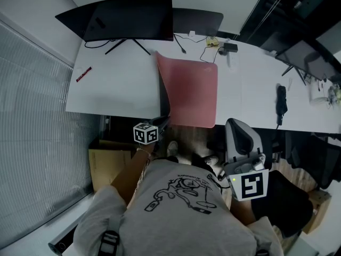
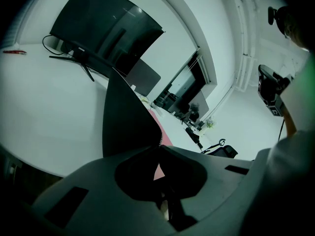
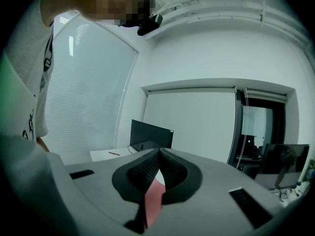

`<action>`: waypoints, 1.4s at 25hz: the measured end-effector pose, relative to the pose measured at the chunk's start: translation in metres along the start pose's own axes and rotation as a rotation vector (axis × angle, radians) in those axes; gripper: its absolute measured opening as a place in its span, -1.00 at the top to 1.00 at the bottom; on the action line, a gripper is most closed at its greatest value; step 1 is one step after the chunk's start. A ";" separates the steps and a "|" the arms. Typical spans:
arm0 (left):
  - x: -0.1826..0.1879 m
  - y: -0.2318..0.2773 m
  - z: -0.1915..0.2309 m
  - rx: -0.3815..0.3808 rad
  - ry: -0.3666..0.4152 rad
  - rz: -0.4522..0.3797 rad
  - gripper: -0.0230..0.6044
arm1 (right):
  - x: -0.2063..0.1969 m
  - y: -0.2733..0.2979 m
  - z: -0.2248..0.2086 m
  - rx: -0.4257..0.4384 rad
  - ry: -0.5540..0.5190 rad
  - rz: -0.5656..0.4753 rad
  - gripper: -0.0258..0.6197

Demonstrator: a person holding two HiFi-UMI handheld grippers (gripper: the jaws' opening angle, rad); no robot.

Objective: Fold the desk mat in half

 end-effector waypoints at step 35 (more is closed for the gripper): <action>-0.006 0.023 -0.035 -0.015 0.044 0.034 0.82 | 0.000 -0.009 -0.027 0.018 0.000 -0.014 0.90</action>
Point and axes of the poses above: the fingertips, and each gripper's own axes: y forward along the fingers, z to its left, x out of its top, the point moved 1 cm from there along -y, backward along the fingers, and after that the axes turned 3 degrees about x, right-handed, at the moved point
